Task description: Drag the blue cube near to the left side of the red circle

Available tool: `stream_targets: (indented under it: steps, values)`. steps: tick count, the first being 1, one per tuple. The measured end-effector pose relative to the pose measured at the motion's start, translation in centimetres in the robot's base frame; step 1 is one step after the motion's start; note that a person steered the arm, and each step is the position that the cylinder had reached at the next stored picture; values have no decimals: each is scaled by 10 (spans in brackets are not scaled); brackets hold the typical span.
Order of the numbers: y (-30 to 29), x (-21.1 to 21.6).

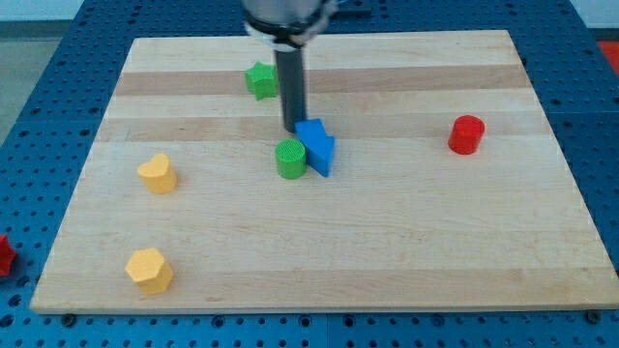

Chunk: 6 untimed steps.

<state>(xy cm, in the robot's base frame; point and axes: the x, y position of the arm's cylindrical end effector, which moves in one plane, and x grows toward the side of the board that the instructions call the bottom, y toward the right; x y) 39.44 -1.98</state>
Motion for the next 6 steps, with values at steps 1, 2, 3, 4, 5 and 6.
stream_targets:
  steps: [1,2,3,4,5,6]
  values:
    - [-2,4]
    - [-49,-2]
    - [-57,19]
    - [-50,34]
    - [-19,34]
    - [44,34]
